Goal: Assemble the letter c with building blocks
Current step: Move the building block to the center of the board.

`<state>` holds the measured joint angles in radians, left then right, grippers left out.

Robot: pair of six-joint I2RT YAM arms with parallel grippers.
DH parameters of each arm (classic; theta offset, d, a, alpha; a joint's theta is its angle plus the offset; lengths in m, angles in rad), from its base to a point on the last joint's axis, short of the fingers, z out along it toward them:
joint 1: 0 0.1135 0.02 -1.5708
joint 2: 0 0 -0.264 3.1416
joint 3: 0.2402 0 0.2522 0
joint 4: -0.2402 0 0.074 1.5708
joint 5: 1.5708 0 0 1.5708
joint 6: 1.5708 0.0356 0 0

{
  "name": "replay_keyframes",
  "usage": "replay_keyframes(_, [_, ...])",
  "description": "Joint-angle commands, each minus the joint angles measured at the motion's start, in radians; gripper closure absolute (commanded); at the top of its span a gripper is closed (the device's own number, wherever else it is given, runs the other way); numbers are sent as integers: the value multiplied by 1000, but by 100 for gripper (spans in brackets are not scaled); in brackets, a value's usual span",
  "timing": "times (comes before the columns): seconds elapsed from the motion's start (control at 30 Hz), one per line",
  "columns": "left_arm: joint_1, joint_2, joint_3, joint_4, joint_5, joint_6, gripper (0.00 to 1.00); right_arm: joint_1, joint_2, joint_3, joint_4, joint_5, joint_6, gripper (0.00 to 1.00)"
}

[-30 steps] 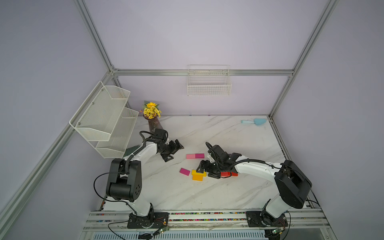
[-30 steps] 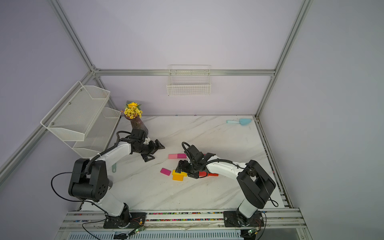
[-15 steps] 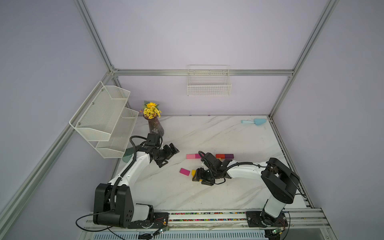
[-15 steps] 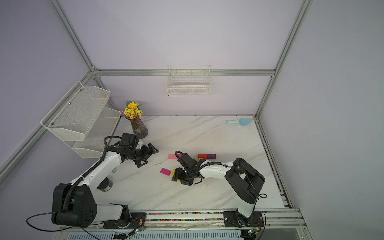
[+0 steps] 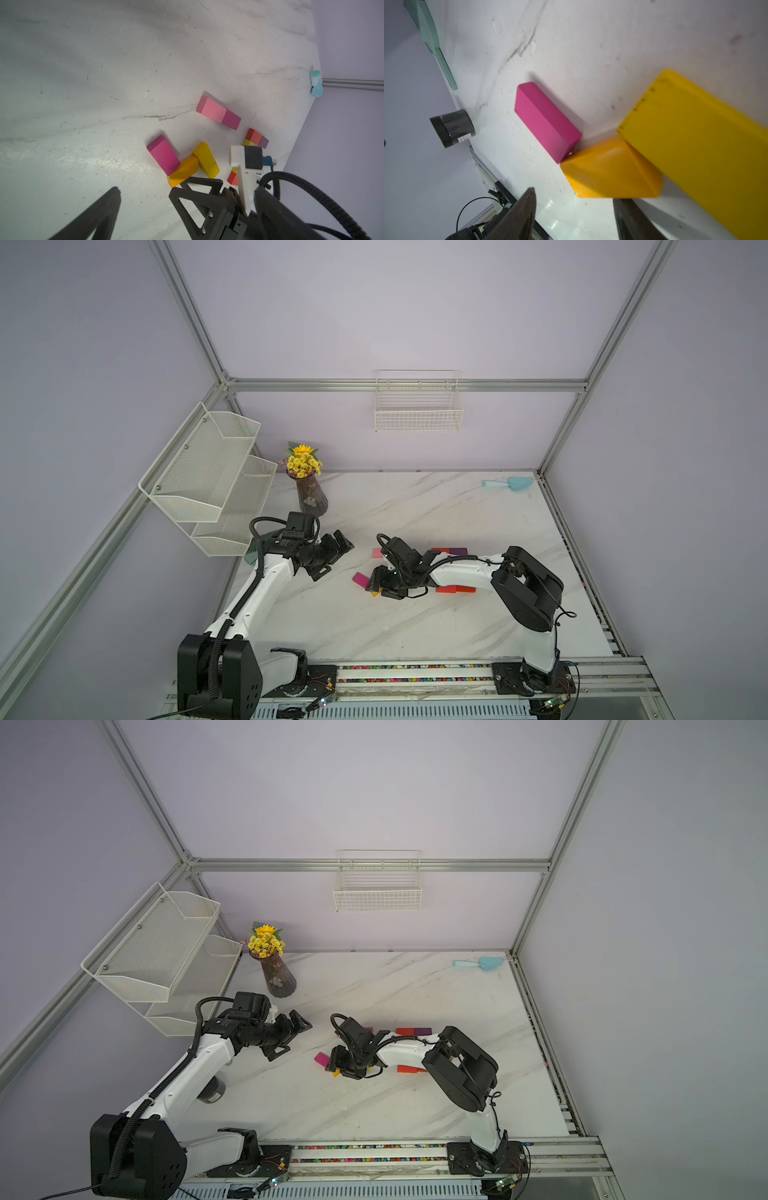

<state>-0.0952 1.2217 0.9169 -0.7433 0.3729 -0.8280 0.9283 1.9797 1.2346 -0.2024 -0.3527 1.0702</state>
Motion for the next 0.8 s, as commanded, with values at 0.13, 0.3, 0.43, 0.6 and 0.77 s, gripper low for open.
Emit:
replay_keyframes(0.13, [16, -45, 3, -12, -13, -19, 0, 21, 152, 155, -13, 11, 35, 39])
replay_keyframes(0.3, [23, -51, 17, -18, -21, -30, 0, 26, 252, 310, -45, -7, 36, 39])
replay_keyframes(0.43, [28, -50, 28, -19, -32, -45, 0, 26, 302, 399, -50, -24, 37, 38])
replay_keyframes(0.6, [34, -45, 49, -14, -32, -62, 0, 26, 292, 460, -46, -79, 13, 35])
replay_keyframes(0.77, [40, -26, 73, 6, -21, -73, 0, 17, 156, 405, -48, -95, -13, 30])
